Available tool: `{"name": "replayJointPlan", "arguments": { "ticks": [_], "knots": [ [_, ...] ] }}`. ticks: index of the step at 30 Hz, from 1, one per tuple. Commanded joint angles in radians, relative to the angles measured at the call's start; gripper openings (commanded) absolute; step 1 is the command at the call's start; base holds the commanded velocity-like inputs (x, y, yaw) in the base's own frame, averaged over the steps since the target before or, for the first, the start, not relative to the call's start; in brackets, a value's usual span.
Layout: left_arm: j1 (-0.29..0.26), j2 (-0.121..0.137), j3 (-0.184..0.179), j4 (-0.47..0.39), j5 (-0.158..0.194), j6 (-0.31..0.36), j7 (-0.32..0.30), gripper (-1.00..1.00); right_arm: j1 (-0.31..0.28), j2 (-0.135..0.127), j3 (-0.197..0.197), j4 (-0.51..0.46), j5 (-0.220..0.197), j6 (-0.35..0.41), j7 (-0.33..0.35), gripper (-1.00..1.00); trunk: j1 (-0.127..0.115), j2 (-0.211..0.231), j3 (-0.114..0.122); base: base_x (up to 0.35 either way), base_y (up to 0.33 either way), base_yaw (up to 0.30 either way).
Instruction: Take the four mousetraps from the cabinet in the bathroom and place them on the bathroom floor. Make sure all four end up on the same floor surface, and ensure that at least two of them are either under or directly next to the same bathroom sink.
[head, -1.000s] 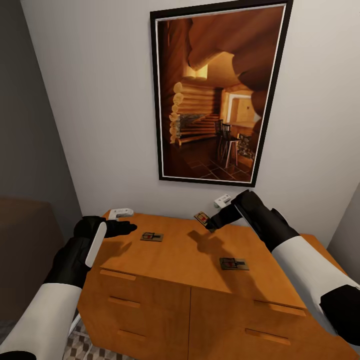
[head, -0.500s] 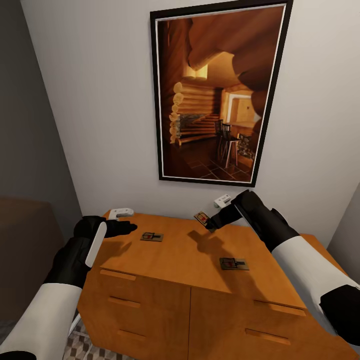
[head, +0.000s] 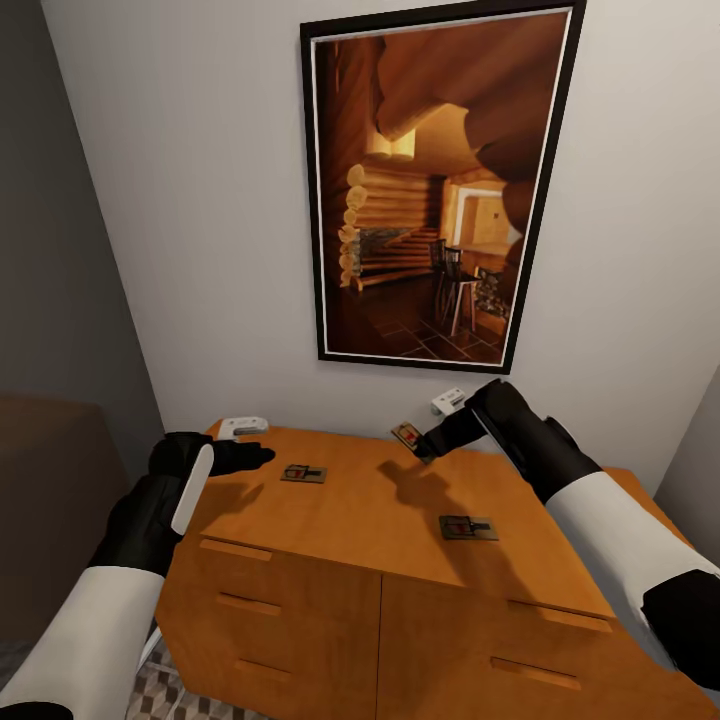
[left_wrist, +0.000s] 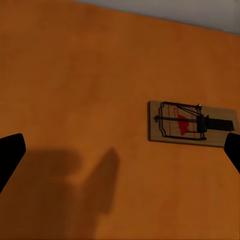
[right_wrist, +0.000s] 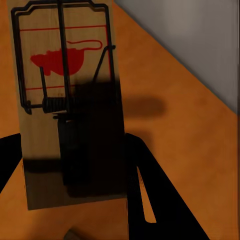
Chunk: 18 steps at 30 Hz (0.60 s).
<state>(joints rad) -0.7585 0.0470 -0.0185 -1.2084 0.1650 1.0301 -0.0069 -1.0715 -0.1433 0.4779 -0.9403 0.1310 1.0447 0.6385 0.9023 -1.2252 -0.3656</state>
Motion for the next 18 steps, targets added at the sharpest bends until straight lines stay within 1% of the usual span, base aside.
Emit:
{"name": "replayJointPlan", "arguments": {
  "ticks": [1, 5, 6, 8, 9, 14, 18],
  "knots": [
    [-0.001, 0.000, -0.001, -0.001, 0.001, 0.004, -0.001, 1.00, -0.001, -0.003, -0.001, -0.001, 0.007, 0.002, 0.005, -1.00, 0.000, -0.001, -0.001, 0.000, 0.000, 0.000],
    [-0.001, -0.006, -0.001, 0.000, 0.000, 0.004, -0.001, 1.00, -0.001, -0.025, -0.039, -0.002, 0.007, 0.002, 0.002, -1.00, 0.000, -0.001, -0.001, 0.000, 0.000, 0.000],
    [-0.001, -0.008, -0.001, 0.000, 0.000, 0.004, -0.001, 1.00, -0.001, -0.031, -0.059, -0.003, 0.007, 0.002, 0.002, -1.00, 0.000, -0.001, -0.001, 0.000, 0.000, 0.000],
    [-0.001, -0.010, -0.001, 0.000, 0.000, 0.004, -0.001, 1.00, -0.001, -0.037, -0.079, -0.003, 0.007, 0.002, 0.002, -1.00, 0.000, -0.001, -0.001, 0.000, 0.000, 0.000],
    [-0.001, -0.012, -0.001, 0.000, 0.000, 0.004, -0.001, 1.00, -0.001, -0.041, -0.095, -0.003, 0.007, 0.002, 0.003, -1.00, 0.000, -0.001, -0.001, 0.000, 0.000, 0.000],
    [-0.001, -0.018, -0.001, 0.000, -0.001, 0.004, -0.001, 1.00, -0.001, -0.057, -0.118, -0.003, 0.009, 0.002, 0.005, -1.00, 0.000, -0.001, -0.001, 0.000, 0.000, -0.026],
    [-0.001, -0.024, -0.001, 0.001, 0.000, 0.004, 0.000, 1.00, -0.001, -0.062, -0.124, -0.003, 0.011, 0.002, 0.004, -1.00, 0.000, -0.001, 0.000, 0.000, 0.000, -0.152]
  ]
}}
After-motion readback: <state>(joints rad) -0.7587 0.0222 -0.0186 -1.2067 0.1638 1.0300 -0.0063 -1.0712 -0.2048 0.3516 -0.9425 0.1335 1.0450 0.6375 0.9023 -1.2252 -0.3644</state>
